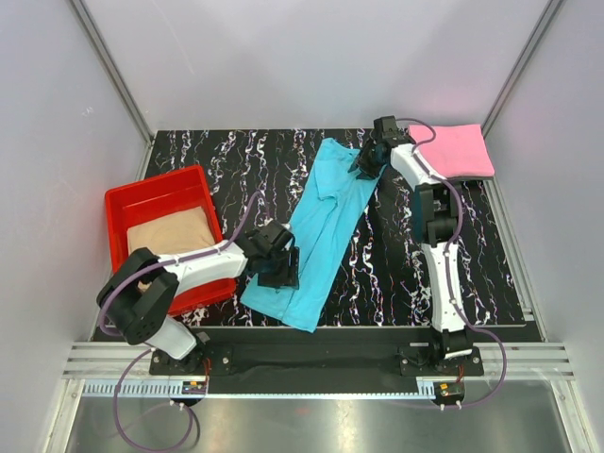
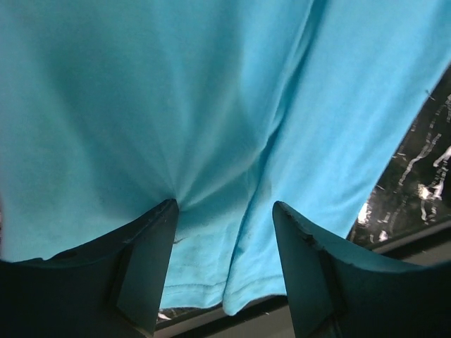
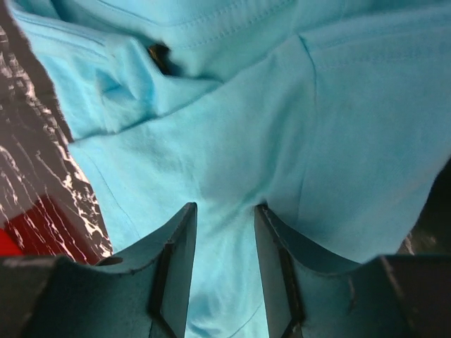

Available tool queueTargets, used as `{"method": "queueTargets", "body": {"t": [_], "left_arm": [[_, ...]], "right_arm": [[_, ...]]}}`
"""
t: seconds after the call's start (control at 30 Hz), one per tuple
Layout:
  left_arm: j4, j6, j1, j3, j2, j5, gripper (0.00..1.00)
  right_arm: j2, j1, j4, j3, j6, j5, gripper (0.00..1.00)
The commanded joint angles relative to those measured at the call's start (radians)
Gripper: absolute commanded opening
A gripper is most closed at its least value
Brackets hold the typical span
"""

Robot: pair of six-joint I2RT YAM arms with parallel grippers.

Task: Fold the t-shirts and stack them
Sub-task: Fold the tshirt

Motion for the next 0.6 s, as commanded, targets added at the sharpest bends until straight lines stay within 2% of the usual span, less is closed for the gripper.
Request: {"method": "queueTargets", "body": {"t": [0.0,0.1,0.2,0.3,0.43,0.47,0.57], "left_arm": [[-0.147,-0.056,-0.016,0.002,0.019,0.097,0.64],[-0.272,-0.035,-0.014,0.125,-0.009,0.003,0.65],[-0.343,0.02,-0.014,0.257,0.004,-0.029,0.66],[-0.281,0.06,-0.016,0.288,0.013,0.056,0.66],[-0.106,0.069,-0.026,0.217,0.025,0.243,0.66],[-0.08,0.069,-0.033,0.193,0.031,0.262,0.66],[0.014,0.083,-0.06,0.161,0.054,0.305,0.65]], "right_arm": [[0.102,-0.004,-0.048,0.159,-0.153,-0.068,0.46],[0.056,-0.011,-0.084,0.196,-0.194,-0.062,0.46],[-0.08,-0.051,0.023,0.065,-0.183,-0.163,0.49],[-0.179,-0.085,0.06,-0.012,-0.177,-0.181,0.52],[-0.2,-0.113,0.007,-0.014,-0.201,-0.162,0.5],[-0.199,-0.116,-0.004,-0.018,-0.206,-0.159,0.47],[-0.187,-0.133,0.011,-0.038,-0.212,-0.162,0.2]]}}
